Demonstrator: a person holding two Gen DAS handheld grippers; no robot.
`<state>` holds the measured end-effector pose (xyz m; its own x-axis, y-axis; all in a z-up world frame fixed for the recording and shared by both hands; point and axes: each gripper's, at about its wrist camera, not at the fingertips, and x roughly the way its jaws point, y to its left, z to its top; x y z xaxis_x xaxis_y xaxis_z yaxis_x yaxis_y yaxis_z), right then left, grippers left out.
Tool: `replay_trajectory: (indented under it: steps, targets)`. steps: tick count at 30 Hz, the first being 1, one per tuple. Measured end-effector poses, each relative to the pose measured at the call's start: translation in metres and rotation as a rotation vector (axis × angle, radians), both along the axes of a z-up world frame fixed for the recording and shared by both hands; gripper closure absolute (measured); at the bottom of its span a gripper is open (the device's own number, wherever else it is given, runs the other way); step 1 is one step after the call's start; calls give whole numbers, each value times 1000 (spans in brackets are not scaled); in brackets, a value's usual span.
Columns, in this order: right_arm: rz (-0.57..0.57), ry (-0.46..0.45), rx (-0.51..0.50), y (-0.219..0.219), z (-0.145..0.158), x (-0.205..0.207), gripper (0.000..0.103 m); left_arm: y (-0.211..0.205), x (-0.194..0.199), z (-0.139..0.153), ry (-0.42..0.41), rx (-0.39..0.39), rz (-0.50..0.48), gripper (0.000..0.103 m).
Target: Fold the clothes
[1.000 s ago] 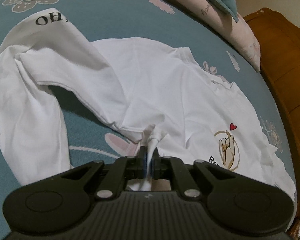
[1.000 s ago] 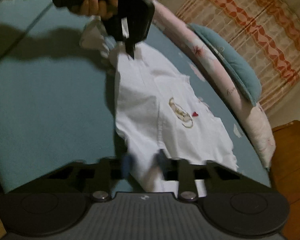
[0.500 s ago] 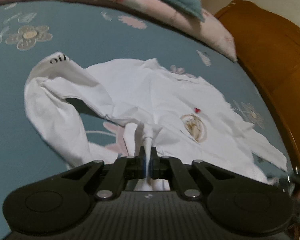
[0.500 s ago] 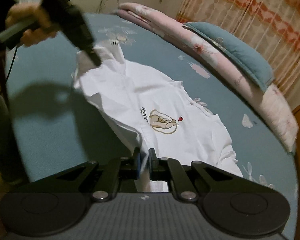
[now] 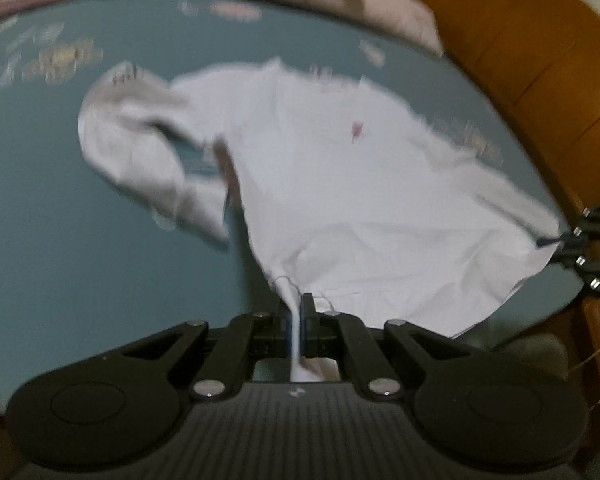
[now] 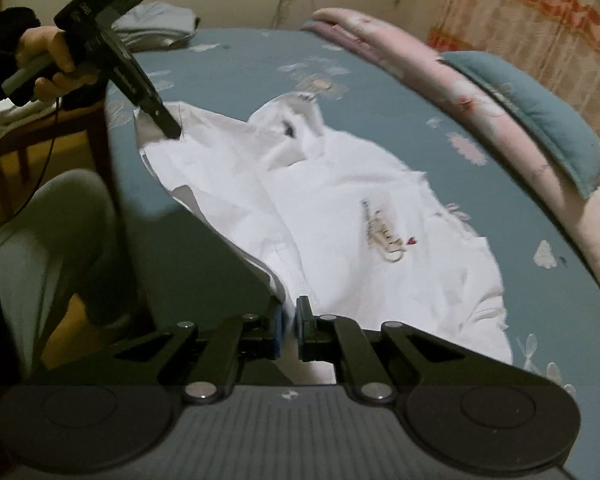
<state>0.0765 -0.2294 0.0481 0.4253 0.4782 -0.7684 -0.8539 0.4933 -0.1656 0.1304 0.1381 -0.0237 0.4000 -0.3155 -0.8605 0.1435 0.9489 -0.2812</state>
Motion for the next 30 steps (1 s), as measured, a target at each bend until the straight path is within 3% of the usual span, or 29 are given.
replay_trajectory:
  steps: [6, 8, 11, 13, 15, 21, 25, 30]
  targets:
    - [49, 129, -66, 18, -50, 1, 96, -4, -8, -34, 122, 49, -8, 100]
    - [57, 165, -93, 25, -68, 1, 96, -5, -7, -49, 173, 78, 3, 94]
    - [46, 189, -110, 28, -82, 1, 95, -5, -8, -49, 180, 108, 0, 88]
    - [32, 185, -99, 26, -79, 1, 91, -3, -9, -35, 141, 138, 2, 81]
    - [14, 167, -74, 21, -70, 1, 78, -3, -10, -18, 93, 170, -2, 66]
    - [-86, 147, 5, -5, -31, 1, 70, -18, -16, 32, -57, 250, -56, 62]
    - [-189, 123, 34, -18, -11, 9, 70, -66, -16, 43, -125, 219, -193, 59]
    - [-411, 115, 43, -40, -2, 27, 68, -137, -36, 41, -256, 209, -414, 55]
